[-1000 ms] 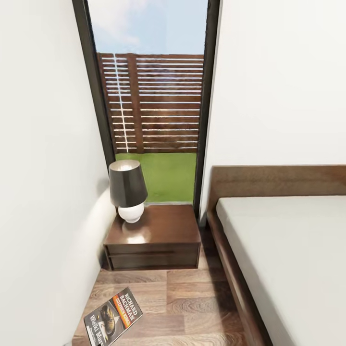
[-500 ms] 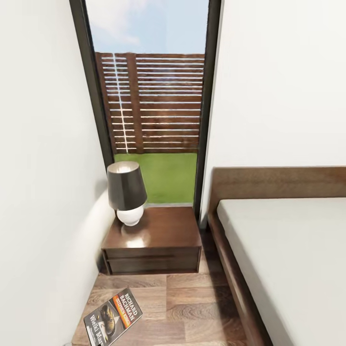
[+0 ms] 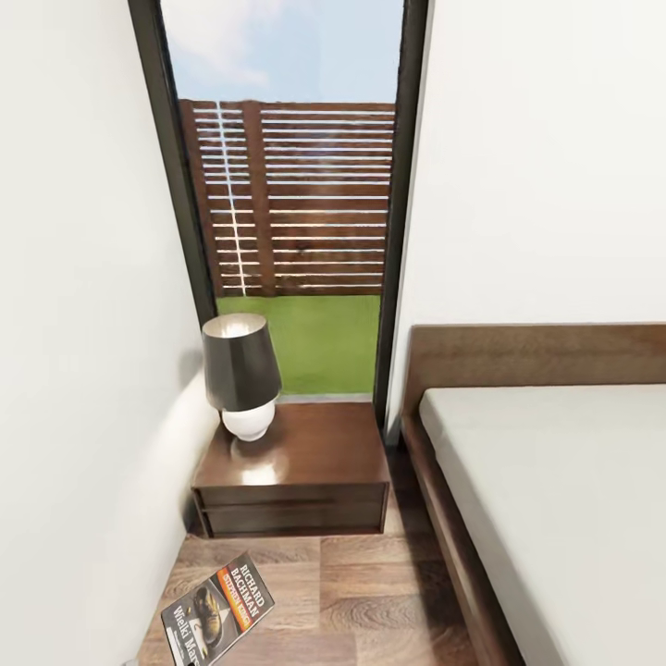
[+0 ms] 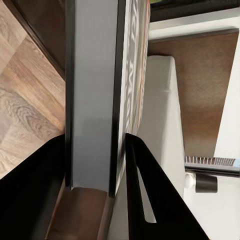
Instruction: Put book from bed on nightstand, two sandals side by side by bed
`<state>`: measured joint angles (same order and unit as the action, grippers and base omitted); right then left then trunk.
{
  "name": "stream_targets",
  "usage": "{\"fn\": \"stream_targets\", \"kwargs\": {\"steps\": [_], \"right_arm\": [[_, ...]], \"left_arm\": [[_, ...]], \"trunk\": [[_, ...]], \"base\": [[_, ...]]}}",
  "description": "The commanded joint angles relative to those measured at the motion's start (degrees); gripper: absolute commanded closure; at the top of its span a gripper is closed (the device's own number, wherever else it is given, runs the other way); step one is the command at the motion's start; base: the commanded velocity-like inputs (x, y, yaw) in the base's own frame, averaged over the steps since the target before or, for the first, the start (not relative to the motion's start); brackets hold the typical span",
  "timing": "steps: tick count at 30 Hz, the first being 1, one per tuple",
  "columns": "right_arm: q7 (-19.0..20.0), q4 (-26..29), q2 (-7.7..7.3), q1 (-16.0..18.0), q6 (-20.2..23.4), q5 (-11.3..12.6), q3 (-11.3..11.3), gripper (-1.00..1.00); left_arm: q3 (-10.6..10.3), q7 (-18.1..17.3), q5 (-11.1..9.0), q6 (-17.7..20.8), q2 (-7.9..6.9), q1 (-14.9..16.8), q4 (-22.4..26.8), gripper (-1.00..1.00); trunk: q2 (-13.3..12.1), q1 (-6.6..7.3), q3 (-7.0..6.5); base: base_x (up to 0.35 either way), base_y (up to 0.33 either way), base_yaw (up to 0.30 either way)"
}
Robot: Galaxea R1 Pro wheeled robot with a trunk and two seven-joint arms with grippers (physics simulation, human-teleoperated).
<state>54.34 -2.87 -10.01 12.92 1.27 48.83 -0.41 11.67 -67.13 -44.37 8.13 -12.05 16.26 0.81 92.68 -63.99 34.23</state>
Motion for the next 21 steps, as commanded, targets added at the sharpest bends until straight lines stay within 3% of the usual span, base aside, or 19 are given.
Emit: {"fn": "stream_targets", "kwargs": {"steps": [1,21], "right_arm": [[0.3,-0.2,-0.01,0.1,0.1,0.2,0.0,-1.0],[0.3,-0.2,-0.01,0.1,0.1,0.2,-0.1,-1.0]], "left_arm": [[0.5,-0.2,0.2,0.6,0.0,0.0,0.0,1.0],[0.5,-0.1,0.3,0.6,0.01,0.0,0.0,1.0]], "trunk": [[0.0,-0.01,0.05],[0.0,-0.01,0.05]], "base": [[0.106,0.0,0.0],[0.106,0.0,0.0]]}}
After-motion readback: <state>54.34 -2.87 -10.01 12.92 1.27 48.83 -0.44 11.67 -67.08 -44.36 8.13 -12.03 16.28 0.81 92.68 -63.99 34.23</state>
